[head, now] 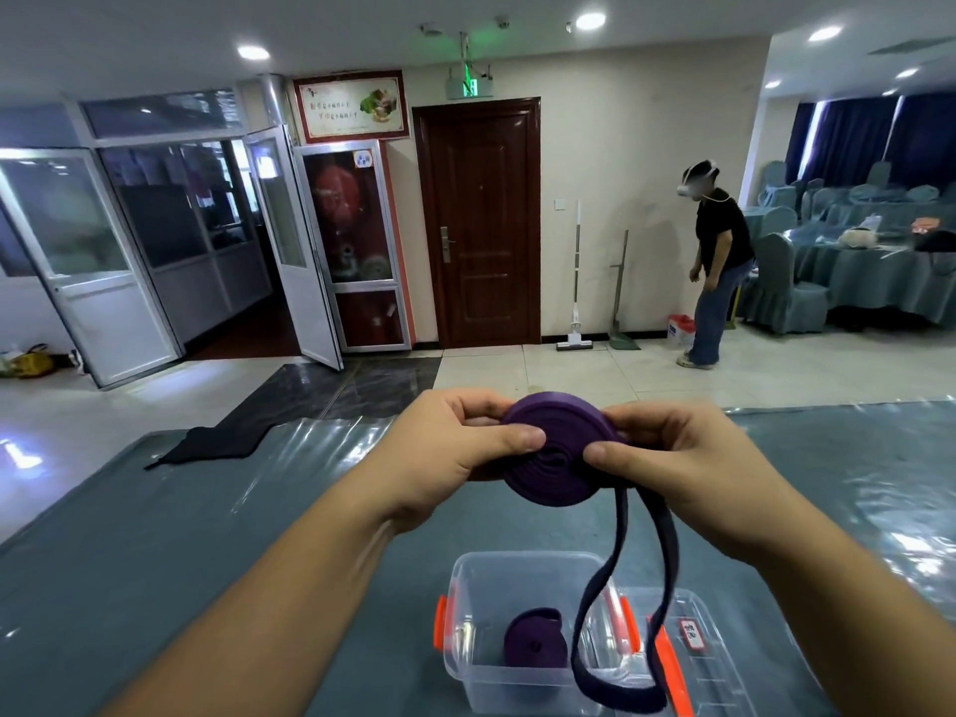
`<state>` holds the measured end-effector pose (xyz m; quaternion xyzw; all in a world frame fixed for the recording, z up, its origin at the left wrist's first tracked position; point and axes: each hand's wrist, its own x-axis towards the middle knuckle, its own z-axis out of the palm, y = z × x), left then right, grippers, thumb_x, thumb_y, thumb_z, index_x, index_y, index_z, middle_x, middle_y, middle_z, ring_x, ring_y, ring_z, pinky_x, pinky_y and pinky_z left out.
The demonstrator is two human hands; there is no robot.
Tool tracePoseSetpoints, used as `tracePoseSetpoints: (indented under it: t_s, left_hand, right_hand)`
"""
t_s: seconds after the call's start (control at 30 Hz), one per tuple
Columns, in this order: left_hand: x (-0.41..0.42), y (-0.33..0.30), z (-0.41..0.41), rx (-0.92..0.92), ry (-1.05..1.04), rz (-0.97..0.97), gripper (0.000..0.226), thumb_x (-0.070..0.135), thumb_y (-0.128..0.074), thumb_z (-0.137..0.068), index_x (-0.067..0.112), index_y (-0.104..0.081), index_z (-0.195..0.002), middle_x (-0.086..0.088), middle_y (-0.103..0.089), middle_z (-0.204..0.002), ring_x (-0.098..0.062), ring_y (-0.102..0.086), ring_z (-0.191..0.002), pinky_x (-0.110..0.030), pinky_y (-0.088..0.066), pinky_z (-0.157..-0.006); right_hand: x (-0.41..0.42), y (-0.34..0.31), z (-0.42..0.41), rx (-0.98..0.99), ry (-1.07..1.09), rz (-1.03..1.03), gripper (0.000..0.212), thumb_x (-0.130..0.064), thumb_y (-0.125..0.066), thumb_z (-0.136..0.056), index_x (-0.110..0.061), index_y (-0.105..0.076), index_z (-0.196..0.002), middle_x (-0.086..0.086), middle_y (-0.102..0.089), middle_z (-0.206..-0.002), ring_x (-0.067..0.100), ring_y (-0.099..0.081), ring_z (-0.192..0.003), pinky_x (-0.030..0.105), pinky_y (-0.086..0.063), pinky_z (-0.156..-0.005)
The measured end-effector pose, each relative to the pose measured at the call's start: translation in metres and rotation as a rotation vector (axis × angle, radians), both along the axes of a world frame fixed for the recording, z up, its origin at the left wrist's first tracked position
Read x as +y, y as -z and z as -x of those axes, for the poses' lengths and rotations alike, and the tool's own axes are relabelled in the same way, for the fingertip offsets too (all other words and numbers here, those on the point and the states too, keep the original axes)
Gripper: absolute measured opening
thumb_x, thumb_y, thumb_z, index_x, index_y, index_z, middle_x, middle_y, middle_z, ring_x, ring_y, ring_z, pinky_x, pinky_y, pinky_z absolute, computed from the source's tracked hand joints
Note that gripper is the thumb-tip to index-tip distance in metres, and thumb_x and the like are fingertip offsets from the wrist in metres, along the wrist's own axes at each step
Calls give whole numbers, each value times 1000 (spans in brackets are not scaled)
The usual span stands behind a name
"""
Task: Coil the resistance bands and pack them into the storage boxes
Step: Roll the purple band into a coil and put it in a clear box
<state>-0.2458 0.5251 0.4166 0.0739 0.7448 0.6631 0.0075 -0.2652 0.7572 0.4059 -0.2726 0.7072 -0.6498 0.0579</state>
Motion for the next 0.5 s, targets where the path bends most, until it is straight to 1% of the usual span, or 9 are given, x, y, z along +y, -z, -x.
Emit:
tracePoseSetpoints:
  t_s: [0.03, 0.1, 0.17, 0.2, 0.23, 0.3, 0.4, 0.43, 0.5]
  left_hand:
    - [0, 2, 1, 0, 8, 18, 23, 4, -78, -84, 8, -75, -107, -13, -80, -98, -24, -78, -88, -27, -61, -75]
    - [-2, 1, 0, 22, 57, 150, 28, 7, -80, -85, 12, -74, -112, -9, -80, -100, -22, -77, -95, -28, -61, -82]
    - [-2, -2, -2, 71, 111, 334, 32, 10, -83, -84, 20, -74, -114, 0, -80, -102, -14, -76, -98, -25, -60, -86]
    - [-1, -5, -2, 97, 121, 397, 32, 12, -84, -84, 22, -75, -113, 3, -80, -102, -11, -76, -97, -24, -59, -87]
    - [-1, -6, -1, 112, 115, 414, 31, 14, -84, -84, 23, -76, -113, 4, -80, -101, -10, -76, -97, -25, -60, -87]
    - [0, -8, 0, 99, 92, 322, 31, 12, -82, -85, 19, -76, -114, 0, -81, -102, -15, -77, -97, -29, -61, -86]
    - [0, -5, -1, 41, 57, 75, 28, 5, -77, -87, 14, -74, -113, -8, -80, -102, -22, -78, -95, -27, -61, -80]
    - [0, -4, -1, 35, 51, 46, 28, 4, -77, -87, 14, -74, -113, -9, -80, -103, -24, -77, -95, -28, -61, -81]
    - [-1, -2, -1, 31, 78, 77, 29, 6, -78, -86, 13, -75, -113, -10, -80, -104, -26, -77, -98, -32, -61, -85]
  right_hand:
    - [1, 0, 0, -5, -10, -7, 29, -12, -74, -80, -14, -77, -108, 7, -81, -100, 23, -78, -96, 23, -60, -83]
    - [2, -3, 1, 21, -32, -99, 28, -6, -73, -85, -13, -77, -112, 4, -81, -100, 20, -78, -95, 21, -59, -81]
    - [3, -8, 1, 62, -57, -221, 27, -6, -73, -89, -15, -77, -113, 0, -81, -100, 15, -78, -95, 20, -58, -83]
    - [2, -9, 1, 76, -59, -249, 26, -7, -73, -89, -17, -77, -113, -1, -81, -100, 14, -77, -95, 20, -58, -84]
    - [1, -10, 2, 79, -50, -242, 25, -9, -74, -89, -18, -77, -112, -1, -81, -100, 14, -77, -95, 21, -59, -84]
    - [-1, -8, 3, 40, -16, -136, 25, -13, -75, -84, -18, -77, -109, 3, -81, -100, 18, -77, -96, 24, -60, -85]
    - [0, -2, 3, -29, -11, 6, 29, -17, -75, -78, -16, -78, -107, 8, -80, -103, 23, -77, -99, 27, -61, -87]
    - [0, 0, 3, -40, -17, 25, 29, -16, -75, -78, -15, -79, -106, 9, -80, -103, 25, -77, -99, 27, -61, -86]
    - [2, 3, 2, -55, -22, 21, 29, -14, -75, -78, -13, -79, -107, 12, -80, -102, 28, -77, -98, 29, -62, -86]
